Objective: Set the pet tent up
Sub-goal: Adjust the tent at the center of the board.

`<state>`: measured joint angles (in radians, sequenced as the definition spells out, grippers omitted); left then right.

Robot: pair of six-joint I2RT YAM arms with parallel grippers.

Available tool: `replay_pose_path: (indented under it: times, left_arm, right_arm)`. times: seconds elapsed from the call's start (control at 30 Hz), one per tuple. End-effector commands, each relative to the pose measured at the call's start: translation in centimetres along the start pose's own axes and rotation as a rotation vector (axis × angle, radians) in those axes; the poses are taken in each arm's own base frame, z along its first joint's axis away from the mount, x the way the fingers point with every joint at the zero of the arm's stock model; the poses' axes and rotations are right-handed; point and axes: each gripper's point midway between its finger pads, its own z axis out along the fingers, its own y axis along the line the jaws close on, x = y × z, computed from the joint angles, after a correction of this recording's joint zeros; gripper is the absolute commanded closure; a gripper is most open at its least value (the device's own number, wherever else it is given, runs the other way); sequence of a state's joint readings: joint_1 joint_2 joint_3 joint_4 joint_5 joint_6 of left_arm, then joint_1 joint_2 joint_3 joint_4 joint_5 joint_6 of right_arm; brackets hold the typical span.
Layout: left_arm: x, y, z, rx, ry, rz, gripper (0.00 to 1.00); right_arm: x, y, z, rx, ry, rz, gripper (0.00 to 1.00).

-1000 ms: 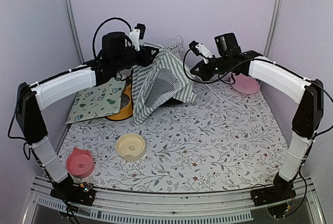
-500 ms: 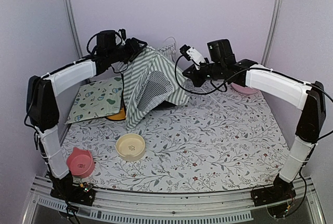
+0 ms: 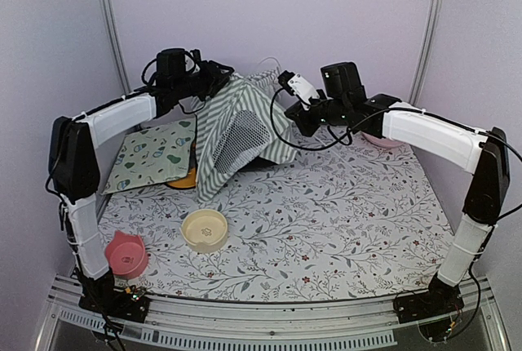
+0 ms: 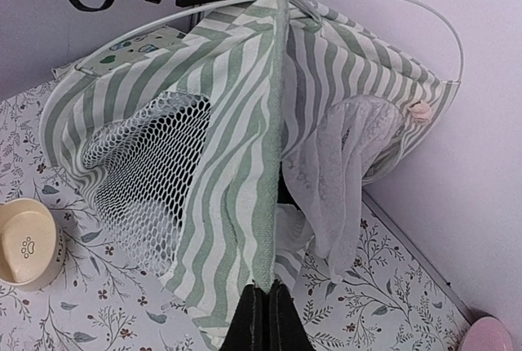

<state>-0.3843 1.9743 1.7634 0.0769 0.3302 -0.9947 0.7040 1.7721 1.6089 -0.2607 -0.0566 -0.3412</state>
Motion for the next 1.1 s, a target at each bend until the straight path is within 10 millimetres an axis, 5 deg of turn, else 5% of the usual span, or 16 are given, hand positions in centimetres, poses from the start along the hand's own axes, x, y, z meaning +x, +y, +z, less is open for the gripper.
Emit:
replay_pose_path:
  times: [0.0, 0.2, 0.27, 0.33, 0.47, 0.57, 0.83, 1.07]
  left_arm:
    - [1.8, 2.2, 2.1, -0.031, 0.055, -0.054, 0.57]
    - [1.7, 2.6, 2.5, -0.033, 0.043, -0.071, 0.96]
    - [1.5, 2.3, 2.3, -0.026, 0.032, -0.066, 1.00]
    - [1.4, 2.4, 2.0, -0.026, 0.019, -0.063, 1.00]
    - [1.7, 2.2, 1.4, -0.013, 0.012, -0.054, 1.00]
    - [2.1, 1.9, 0.8, -0.002, 0.009, -0.053, 1.00]
    - [2.1, -1.6, -1.0, 0.062, -0.015, -0.047, 1.00]
    - [2.2, -2.8, -1.8, 0.057, -0.029, -0.049, 1.00]
  right_arm:
    - [-0.2, 1.4, 0.5, -0.036, -0.023, -0.058, 1.00]
    - [0.4, 1.9, 0.6, -0.053, -0.018, -0.074, 1.00]
    - [0.6, 2.1, 0.7, -0.068, -0.016, -0.073, 0.96]
    - [0.6, 2.4, 0.8, -0.095, -0.015, -0.064, 0.85]
    - [-0.9, 1.7, 0.3, -0.121, -0.037, -0.011, 0.39]
    - [-2.3, 0.7, 0.2, -0.111, -0.058, 0.031, 0.21]
    - [-2.3, -0.5, 4.2, -0.085, 0.012, 0.062, 0.30]
    - [-3.6, -0.2, 4.9, -0.119, -0.020, 0.071, 0.52]
